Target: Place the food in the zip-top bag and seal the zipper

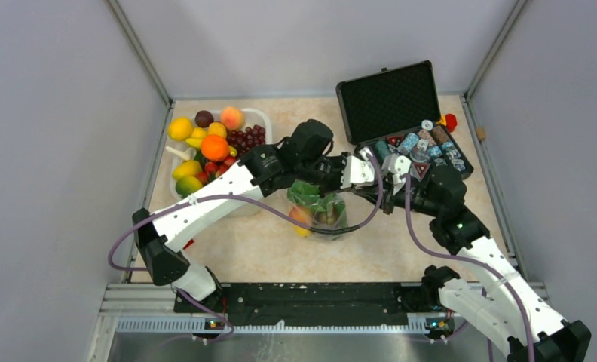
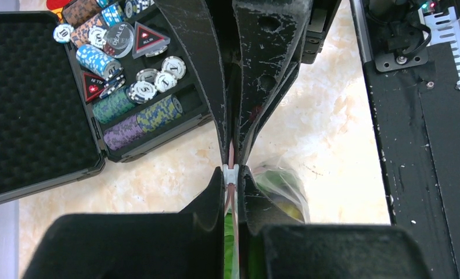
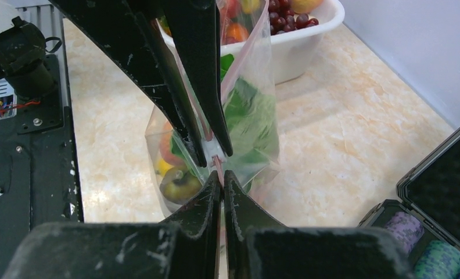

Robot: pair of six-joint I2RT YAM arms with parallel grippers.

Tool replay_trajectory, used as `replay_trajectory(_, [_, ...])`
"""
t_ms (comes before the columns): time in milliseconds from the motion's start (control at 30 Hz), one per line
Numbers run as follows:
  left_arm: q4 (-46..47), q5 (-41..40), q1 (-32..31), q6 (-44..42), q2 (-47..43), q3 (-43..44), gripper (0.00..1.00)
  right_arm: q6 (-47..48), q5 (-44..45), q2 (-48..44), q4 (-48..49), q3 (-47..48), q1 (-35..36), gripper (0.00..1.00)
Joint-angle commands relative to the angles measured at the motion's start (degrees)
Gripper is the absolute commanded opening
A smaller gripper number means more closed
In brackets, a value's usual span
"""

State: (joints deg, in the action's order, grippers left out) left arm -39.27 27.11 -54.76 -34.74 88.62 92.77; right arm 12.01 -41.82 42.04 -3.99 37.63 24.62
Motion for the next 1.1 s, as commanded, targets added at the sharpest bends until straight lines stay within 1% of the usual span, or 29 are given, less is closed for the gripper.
replay_trajectory(0, [-4.27,-3.14,0.26,-1.11,-3.50,-0.57,0.00,1.35,2.65,-1.15,-0.74,1.90,0.26,0.00])
replay_trajectory(100, [-4.47,-4.62,0.89,-0.90,-5.05,-2.39,0.00,0.33,3.02,-2.26,0.57,0.89,0.27,0.00])
replay_trajectory(300, [-1.83,-4.40,1.50,-0.08,-8.39,-4.68,0.00,-2.33,2.69,-3.78,3.60,-0.98,0.27,0.00])
replay_trajectory(367, [-0.56,-3.33,1.50,0.94,-8.92,-4.78,0.00,-3.95,2.84,-4.28,5.41,-1.55,0.26,0.00])
replay_trajectory(433, [1.52,-0.93,1.50,2.56,-9.12,-4.68,0.00,-4.78,1.15,-4.36,6.66,-1.72,0.26,0.00])
replay_trajectory(467, [2.45,0.39,1.42,3.36,-9.08,-4.63,0.00,-5.10,0.53,-4.23,6.78,-1.44,0.31,0.12])
replay_trajectory(500, [3.20,1.66,1.46,3.90,-9.02,-4.37,0.00,-5.37,-0.12,-4.06,6.77,-1.09,0.37,0.33])
replay_trajectory(533, [3.57,2.61,1.35,4.35,-8.93,-4.07,0.00,-5.30,-0.82,-3.84,6.38,-0.42,0.43,0.43])
replay_trajectory(600, [3.89,3.66,1.27,4.84,-8.61,-3.43,0.00,-4.51,-1.75,-3.37,4.52,1.35,0.60,0.49])
replay_trajectory(700, [2.70,4.07,1.02,4.46,-7.85,-2.21,0.00,-2.50,-2.60,-2.10,1.43,3.72,1.05,0.52])
replay_trajectory(800, [2.42,4.42,0.69,4.26,-6.99,-1.48,0.00,-0.85,-2.92,-0.38,-0.01,5.85,1.51,0.52])
replay_trajectory(900, [2.15,4.35,0.21,4.18,-6.28,-0.88,0.00,-0.40,-2.97,1.61,-0.16,7.08,1.84,0.47])
replay_trajectory(967, [2.09,4.05,0.05,4.08,-6.09,-0.77,0.00,0.29,-2.49,2.74,-1.08,7.76,2.36,0.38])
replay_trajectory(1000, [1.97,3.70,0.01,4.07,-6.21,-0.94,0.00,0.63,-2.10,2.98,-1.26,7.81,2.56,0.32])
replay_trajectory(1033, [1.59,2.87,0.01,3.99,-6.38,-1.29,0.00,0.91,-1.98,2.81,-1.48,7.67,2.63,0.23])
replay_trajectory(1067, [1.30,1.99,0.06,3.83,-6.81,-1.85,0.00,0.99,-1.84,2.41,-1.46,7.45,2.62,0.16])
